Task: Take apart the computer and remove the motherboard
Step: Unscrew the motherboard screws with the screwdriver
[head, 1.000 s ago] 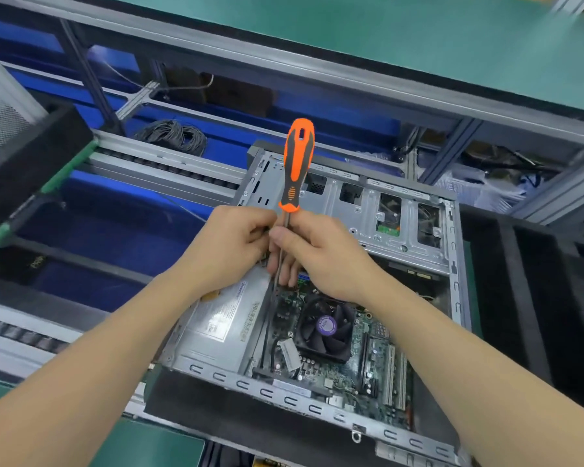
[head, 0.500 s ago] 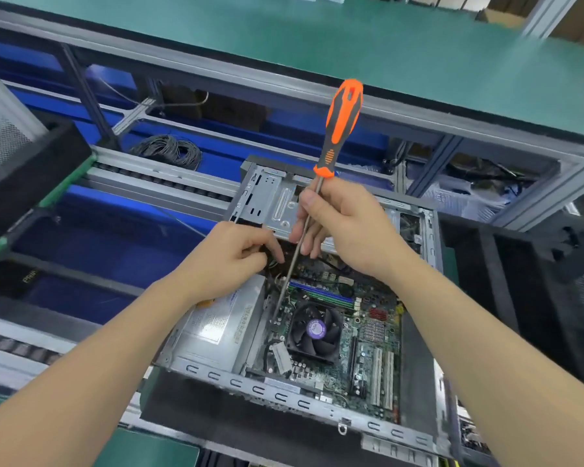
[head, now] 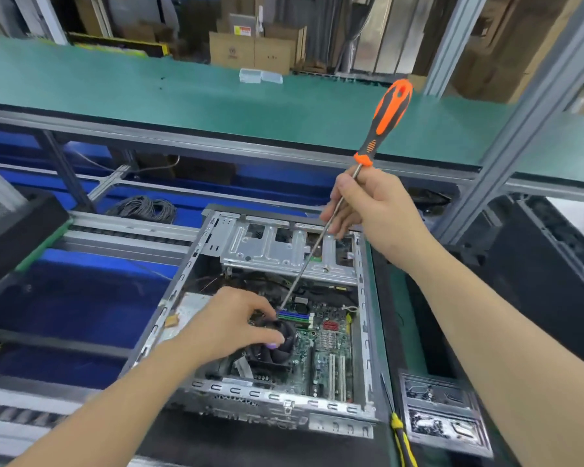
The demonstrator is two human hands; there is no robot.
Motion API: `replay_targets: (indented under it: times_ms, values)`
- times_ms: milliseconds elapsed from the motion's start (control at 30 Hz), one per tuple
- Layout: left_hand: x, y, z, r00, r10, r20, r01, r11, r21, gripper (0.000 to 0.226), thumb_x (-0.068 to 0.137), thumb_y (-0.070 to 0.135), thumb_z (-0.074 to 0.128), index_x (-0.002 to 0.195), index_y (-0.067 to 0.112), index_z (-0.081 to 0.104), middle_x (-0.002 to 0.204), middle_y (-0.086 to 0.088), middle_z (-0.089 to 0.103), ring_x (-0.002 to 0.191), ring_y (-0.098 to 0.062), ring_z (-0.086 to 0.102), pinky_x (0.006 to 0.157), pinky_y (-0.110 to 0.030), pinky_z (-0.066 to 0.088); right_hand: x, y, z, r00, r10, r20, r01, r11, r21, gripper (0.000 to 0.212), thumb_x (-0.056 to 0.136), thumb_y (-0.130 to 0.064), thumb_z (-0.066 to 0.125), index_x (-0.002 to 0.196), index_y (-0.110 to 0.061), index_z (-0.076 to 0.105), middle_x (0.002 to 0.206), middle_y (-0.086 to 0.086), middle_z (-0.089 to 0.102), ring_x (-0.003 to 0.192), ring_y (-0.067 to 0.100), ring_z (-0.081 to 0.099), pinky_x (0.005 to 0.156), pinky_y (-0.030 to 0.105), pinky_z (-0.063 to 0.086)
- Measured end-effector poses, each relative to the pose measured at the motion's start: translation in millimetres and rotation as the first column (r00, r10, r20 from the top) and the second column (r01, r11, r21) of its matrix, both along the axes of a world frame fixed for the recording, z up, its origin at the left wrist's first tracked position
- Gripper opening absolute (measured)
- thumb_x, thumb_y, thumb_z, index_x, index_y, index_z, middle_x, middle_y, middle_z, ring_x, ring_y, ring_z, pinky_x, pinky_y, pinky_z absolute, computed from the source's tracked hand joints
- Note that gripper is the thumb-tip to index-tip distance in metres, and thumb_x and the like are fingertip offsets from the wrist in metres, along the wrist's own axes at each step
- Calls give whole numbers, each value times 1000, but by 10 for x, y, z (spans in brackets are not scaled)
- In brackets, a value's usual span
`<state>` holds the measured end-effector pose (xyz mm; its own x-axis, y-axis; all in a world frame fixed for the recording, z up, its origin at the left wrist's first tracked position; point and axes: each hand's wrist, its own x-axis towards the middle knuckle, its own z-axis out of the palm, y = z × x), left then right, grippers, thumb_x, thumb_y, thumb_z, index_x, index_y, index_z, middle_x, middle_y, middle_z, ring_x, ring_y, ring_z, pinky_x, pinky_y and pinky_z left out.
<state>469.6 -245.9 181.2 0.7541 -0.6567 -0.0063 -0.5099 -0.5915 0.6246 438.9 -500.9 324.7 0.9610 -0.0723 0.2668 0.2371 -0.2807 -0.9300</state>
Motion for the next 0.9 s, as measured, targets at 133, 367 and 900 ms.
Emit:
replay_targets:
  times_ms: [133,367,900]
  values:
    - [-100,-127,4,996,84,-35,-88,983,-160,19,74,66,78,79,49,73,45,12,42,46,-6,39,50,-18,32,-122,-98,57,999,-32,16,32,999,2,27,111,-16,42,92,-4,56,78,18,74,59,37,68,54,38,57]
    - [-161,-190,-89,990,53,-132,-82,970,-229,10,91,49,71,84,45,75,50,8,37,50,-5,33,53,-19,26,-233,-194,20,997,-67,28,66,997,26,26,111,-14,42,94,-1,56,81,25,72,61,39,67,58,44,58]
    - [-115,-584,-14,462,-45,-886,-635,681,-366,36,109,24,42,82,7,58,58,0,34,48,-13,27,46,-24,23,-460,-61,-973,954,-264,140,296,894,-335,19,109,-27,48,92,-23,56,75,-6,67,63,19,65,65,44,52]
